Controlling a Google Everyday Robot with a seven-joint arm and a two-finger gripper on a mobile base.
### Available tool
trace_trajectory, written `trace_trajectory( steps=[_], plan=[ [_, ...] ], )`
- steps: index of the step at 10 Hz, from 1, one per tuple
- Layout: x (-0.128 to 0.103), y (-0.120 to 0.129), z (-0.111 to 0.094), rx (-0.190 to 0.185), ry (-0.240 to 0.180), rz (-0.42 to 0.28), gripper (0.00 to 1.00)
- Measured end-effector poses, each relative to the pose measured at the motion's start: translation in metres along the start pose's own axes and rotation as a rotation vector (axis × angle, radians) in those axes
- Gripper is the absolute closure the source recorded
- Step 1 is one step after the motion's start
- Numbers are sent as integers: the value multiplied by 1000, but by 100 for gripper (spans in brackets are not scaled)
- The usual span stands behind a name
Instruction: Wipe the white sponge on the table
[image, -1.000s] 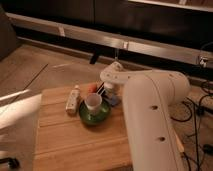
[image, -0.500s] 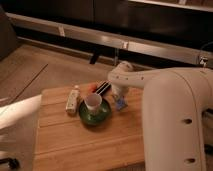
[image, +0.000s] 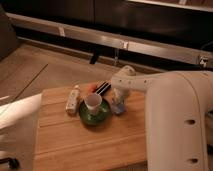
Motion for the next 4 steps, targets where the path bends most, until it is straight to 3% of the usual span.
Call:
trace_trajectory(
  steps=[4],
  plan=[
    [-12, -6, -6, 6, -28, -12, 20]
  ],
)
